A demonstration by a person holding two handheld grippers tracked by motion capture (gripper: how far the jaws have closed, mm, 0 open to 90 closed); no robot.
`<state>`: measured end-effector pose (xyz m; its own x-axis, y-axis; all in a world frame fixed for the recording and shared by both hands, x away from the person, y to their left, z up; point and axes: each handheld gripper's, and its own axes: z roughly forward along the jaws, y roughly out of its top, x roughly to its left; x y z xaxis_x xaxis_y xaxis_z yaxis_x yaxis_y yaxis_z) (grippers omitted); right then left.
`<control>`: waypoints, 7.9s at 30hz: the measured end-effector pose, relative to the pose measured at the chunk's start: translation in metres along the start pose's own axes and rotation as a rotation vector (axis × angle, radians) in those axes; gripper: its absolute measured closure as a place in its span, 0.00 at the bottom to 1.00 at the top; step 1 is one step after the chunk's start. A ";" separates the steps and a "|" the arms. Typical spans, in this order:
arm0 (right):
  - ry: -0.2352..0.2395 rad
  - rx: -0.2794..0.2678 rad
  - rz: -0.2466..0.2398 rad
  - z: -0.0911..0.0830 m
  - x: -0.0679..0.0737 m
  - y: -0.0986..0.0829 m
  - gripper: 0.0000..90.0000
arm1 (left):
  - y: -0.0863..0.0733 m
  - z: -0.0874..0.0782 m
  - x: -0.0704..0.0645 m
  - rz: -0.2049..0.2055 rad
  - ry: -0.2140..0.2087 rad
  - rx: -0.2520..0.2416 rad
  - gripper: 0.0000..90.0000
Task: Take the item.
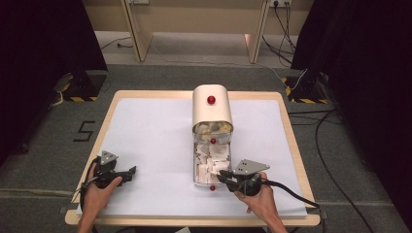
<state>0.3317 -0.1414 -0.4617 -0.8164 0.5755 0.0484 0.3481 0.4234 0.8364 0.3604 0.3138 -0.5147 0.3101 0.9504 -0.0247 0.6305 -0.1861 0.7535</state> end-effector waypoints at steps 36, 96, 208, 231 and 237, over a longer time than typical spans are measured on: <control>-0.130 -0.185 0.020 -0.060 -0.029 0.023 0.98 | 0.000 0.000 0.000 0.000 0.000 0.000 0.13; -0.340 -0.035 0.238 -0.063 -0.114 -0.051 0.98 | 0.000 0.000 0.000 0.001 -0.001 0.000 0.13; -0.298 0.159 0.215 -0.079 -0.048 -0.086 0.26 | 0.000 0.000 0.000 0.001 -0.001 -0.002 0.13; -0.302 0.195 0.176 -0.090 -0.034 -0.101 0.26 | 0.000 0.000 0.000 0.002 0.001 -0.002 0.13; -0.306 0.180 0.163 -0.091 -0.028 -0.105 0.24 | 0.000 0.000 0.000 0.002 0.001 -0.003 0.13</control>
<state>0.2760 -0.2659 -0.5010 -0.5781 0.8158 -0.0147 0.5597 0.4095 0.7204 0.3602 0.3137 -0.5148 0.3106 0.9503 -0.0228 0.6281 -0.1872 0.7552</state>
